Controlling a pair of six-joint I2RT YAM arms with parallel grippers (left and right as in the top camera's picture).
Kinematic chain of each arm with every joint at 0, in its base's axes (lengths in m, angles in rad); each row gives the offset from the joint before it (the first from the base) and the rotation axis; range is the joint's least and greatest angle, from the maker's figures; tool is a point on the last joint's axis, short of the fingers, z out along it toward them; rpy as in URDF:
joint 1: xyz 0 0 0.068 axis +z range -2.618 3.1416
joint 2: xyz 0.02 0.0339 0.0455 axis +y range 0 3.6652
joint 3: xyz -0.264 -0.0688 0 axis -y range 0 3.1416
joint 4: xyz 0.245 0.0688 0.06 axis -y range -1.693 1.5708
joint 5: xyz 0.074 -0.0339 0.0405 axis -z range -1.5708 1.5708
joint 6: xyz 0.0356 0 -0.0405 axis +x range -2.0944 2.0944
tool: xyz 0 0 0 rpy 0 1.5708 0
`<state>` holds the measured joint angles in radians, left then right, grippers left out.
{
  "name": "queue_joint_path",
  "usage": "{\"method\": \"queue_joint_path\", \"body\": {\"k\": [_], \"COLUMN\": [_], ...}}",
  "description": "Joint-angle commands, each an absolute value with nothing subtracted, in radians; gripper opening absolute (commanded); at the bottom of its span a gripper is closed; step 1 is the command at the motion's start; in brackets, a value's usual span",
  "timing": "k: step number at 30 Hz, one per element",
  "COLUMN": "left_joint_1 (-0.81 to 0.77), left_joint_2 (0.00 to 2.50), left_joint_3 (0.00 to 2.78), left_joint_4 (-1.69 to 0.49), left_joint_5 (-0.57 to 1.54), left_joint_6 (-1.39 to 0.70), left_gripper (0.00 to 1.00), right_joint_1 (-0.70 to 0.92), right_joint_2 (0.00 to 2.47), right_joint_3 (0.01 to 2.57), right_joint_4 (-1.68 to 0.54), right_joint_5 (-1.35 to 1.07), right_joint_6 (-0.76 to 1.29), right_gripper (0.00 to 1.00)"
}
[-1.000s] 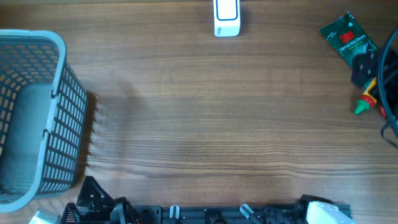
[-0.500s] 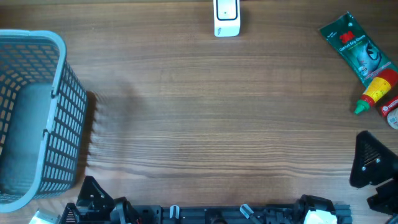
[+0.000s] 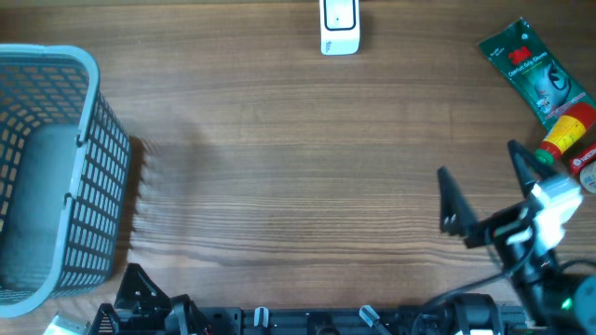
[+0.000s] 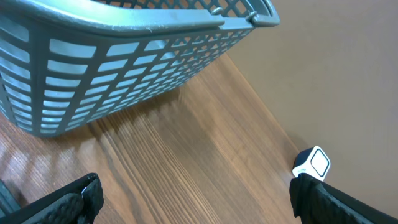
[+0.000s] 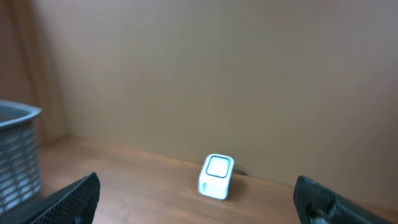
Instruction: Scan the item barcode
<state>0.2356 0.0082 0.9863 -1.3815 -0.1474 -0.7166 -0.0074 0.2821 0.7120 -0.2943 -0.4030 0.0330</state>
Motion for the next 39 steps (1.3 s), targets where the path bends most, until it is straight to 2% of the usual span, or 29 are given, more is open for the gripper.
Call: {"method": "queue_joint_path", "body": {"k": [1, 9, 11, 14, 19, 39], "left_joint_1": [0.233, 0.233, 0.233, 0.233, 0.233, 0.233], "left_joint_2": [0.005, 0.005, 0.005, 0.005, 0.005, 0.005], "left_joint_3": [0.986, 0.986, 0.986, 0.986, 0.986, 0.986], "left_joint_4": [-1.377, -1.377, -1.377, -1.377, -1.377, -1.377], "left_joint_5": [-0.146, -0.146, -0.146, -0.146, -0.146, -0.146], "left_joint_6": [-0.715, -0.715, -0.715, -0.715, -0.715, -0.715], "left_gripper": [1.00, 1.00, 1.00, 1.00, 1.00, 1.00], "right_joint_1": [0.007, 0.006, 0.006, -0.005, -0.027, -0.027], "right_joint_2": [0.165, 0.004, 0.003, 0.003, 0.003, 0.005], "right_joint_3": [0.492, 0.083, 0.029, 0.005, 0.005, 0.005], "right_joint_4": [-0.070, 0.423, 0.477, 0.355, 0.003, 0.008], "right_joint_5": [-0.426, -0.353, -0.346, -0.271, -0.125, -0.126], "right_joint_6": [0.029, 0.027, 0.037, 0.033, 0.038, 0.054], "right_gripper": [1.00, 1.00, 1.00, 1.00, 1.00, 1.00]}}
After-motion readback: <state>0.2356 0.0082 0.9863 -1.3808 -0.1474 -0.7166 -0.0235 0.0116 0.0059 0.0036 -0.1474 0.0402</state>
